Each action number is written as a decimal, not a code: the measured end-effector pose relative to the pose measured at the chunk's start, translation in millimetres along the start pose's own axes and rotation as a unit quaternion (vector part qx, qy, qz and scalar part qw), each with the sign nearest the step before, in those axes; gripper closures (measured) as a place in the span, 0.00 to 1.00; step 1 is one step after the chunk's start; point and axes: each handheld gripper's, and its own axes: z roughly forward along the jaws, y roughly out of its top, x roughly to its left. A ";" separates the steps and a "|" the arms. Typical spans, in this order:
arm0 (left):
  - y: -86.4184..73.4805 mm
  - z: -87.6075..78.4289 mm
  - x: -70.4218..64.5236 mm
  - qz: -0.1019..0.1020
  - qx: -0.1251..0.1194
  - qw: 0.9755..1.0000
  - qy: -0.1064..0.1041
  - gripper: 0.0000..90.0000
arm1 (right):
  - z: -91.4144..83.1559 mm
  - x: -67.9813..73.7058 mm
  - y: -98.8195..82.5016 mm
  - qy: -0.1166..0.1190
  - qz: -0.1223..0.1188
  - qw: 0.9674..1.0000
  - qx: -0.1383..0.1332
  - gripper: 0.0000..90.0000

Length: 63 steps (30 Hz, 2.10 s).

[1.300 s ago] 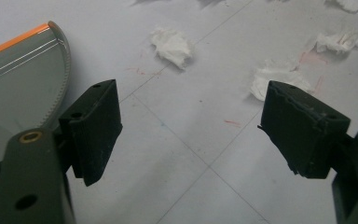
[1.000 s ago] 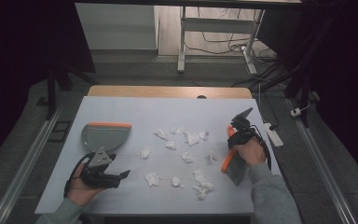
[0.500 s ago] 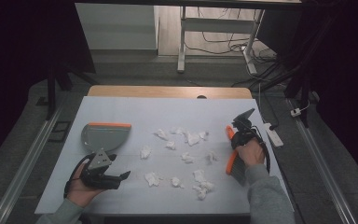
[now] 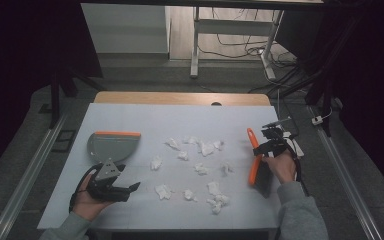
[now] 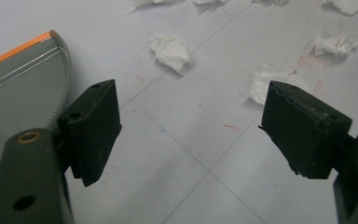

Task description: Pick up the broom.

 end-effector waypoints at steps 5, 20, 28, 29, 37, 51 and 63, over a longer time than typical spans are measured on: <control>0.6 1.0 -0.1 0.000 0.001 1.000 0.001 0.23 | -18.9 -5.0 -3.1 0.019 -0.001 0.998 -0.054 0.79; 5.0 4.6 -4.5 0.004 -0.008 1.000 -0.007 0.23 | -52.8 -2.9 -5.1 0.086 0.002 0.984 -0.154 0.79; 11.2 6.3 -7.1 -0.003 -0.022 1.000 -0.008 0.25 | -59.4 -1.3 -5.6 0.143 0.002 0.971 -0.192 0.79; 13.0 6.0 -8.2 0.000 -0.021 1.000 -0.005 0.25 | -59.4 -1.3 -5.6 0.143 0.002 0.971 -0.192 0.79; 35.1 11.9 -27.9 0.020 -0.031 0.999 -0.012 0.25 | -66.5 8.4 -11.3 0.186 -0.003 0.958 -0.217 0.79; 59.8 34.6 -54.8 0.039 -0.034 0.998 -0.037 0.25 | -67.4 53.6 -19.8 0.215 -0.014 0.943 -0.252 0.79; 77.8 52.8 -74.8 0.046 -0.046 0.996 -0.066 0.25 | -59.8 78.6 -22.4 0.221 -0.008 0.936 -0.274 0.79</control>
